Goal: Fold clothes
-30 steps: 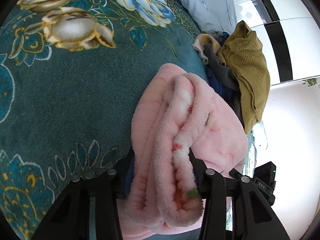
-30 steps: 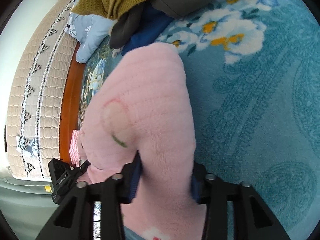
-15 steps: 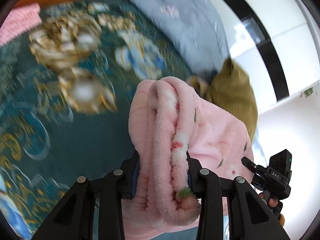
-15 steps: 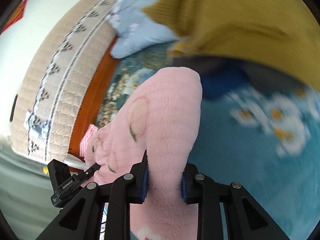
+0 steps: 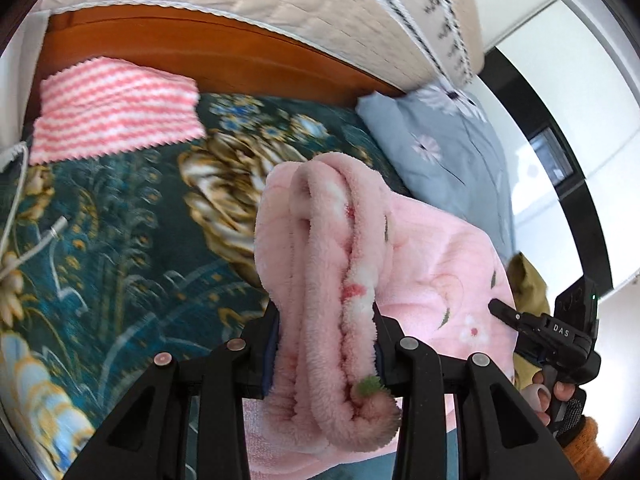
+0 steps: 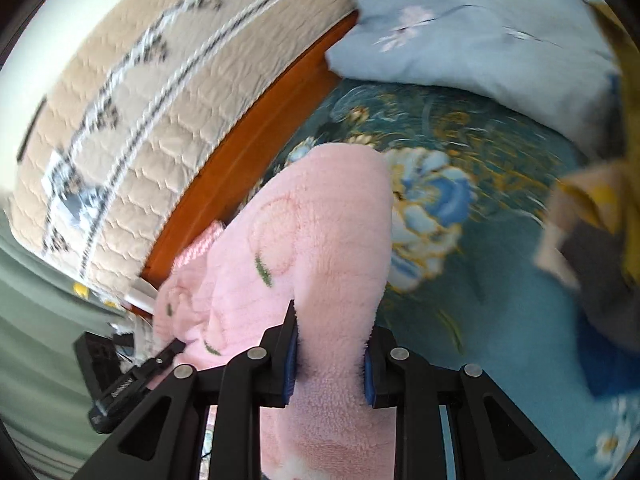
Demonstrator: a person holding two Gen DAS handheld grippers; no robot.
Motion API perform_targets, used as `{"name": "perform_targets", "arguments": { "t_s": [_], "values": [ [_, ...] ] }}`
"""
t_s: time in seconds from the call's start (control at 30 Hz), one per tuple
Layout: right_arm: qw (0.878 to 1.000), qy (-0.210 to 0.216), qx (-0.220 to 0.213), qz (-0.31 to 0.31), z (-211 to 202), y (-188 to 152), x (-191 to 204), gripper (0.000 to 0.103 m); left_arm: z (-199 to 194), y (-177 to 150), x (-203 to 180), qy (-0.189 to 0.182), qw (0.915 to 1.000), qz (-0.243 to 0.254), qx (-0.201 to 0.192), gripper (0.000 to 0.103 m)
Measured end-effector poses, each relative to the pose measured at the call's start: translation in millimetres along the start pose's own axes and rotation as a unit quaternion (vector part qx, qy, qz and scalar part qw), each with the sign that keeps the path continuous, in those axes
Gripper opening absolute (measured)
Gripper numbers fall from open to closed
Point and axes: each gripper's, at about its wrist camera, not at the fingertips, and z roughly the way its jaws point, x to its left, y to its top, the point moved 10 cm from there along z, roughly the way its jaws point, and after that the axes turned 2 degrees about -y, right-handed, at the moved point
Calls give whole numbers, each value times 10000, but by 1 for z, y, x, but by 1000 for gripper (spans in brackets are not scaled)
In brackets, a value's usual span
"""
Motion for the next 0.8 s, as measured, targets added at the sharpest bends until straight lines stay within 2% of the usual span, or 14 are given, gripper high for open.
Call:
{"name": "perform_targets", "arguments": {
  "t_s": [0.2, 0.5, 0.67, 0.8],
  "values": [
    [9997, -124, 100, -194, 37, 22, 3, 27, 8, 10, 18, -2, 9998, -155, -123, 38],
    [9994, -291, 32, -162, 71, 49, -5, 27, 28, 22, 24, 29, 9994, -39, -351, 38],
    [9990, -397, 143, -155, 93, 44, -13, 27, 34, 23, 37, 108, 9990, -143, -410, 38],
    [9984, -502, 235, -120, 108, 37, -19, 27, 39, 18, 50, 162, 9991, -257, -304, 38]
  ]
}}
